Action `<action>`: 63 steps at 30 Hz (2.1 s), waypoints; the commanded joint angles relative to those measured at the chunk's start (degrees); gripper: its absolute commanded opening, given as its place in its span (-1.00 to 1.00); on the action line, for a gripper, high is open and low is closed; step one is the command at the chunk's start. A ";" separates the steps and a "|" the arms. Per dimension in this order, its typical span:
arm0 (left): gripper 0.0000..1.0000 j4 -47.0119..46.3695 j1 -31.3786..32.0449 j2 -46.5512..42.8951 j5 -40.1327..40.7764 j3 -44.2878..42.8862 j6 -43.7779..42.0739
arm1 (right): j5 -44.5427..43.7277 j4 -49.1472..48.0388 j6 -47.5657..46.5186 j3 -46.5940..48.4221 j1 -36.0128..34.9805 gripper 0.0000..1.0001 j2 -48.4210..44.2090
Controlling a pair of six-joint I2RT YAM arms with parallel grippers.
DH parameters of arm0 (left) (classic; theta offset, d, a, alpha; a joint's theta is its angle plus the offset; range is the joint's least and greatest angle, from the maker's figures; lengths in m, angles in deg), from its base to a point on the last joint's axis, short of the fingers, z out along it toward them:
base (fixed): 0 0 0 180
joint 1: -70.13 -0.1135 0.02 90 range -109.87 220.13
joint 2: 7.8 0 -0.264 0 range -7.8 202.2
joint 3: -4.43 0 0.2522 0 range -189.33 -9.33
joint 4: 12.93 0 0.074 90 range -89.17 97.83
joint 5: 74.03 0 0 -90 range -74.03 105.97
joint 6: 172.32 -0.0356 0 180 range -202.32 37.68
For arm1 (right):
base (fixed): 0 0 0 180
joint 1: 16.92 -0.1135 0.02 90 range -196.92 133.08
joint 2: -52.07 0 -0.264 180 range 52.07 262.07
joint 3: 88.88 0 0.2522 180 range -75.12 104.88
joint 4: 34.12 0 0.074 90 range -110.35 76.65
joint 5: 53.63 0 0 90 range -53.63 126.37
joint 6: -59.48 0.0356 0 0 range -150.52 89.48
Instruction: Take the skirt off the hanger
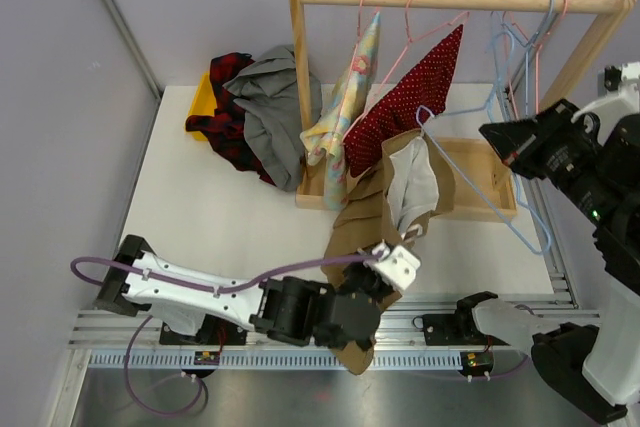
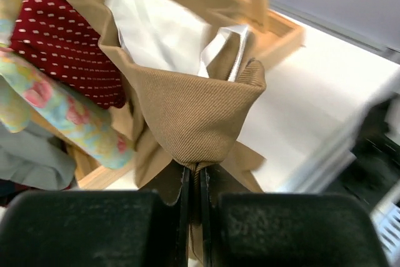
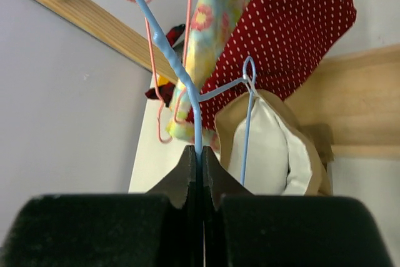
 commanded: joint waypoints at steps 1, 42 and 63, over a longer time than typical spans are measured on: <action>-1.00 -6.37 -8.45 -3.16 -4.73 -2.22 -1.11 | -0.06 5.04 1.33 -2.59 0.14 -1.00 -6.51; -1.00 61.82 -33.58 -22.36 4.66 9.54 51.99 | 38.43 23.70 -0.15 0.29 0.05 -1.00 -5.91; -1.00 24.74 -95.41 -30.93 -36.64 -0.82 12.24 | 24.40 23.78 -4.81 3.36 0.14 -1.00 -5.74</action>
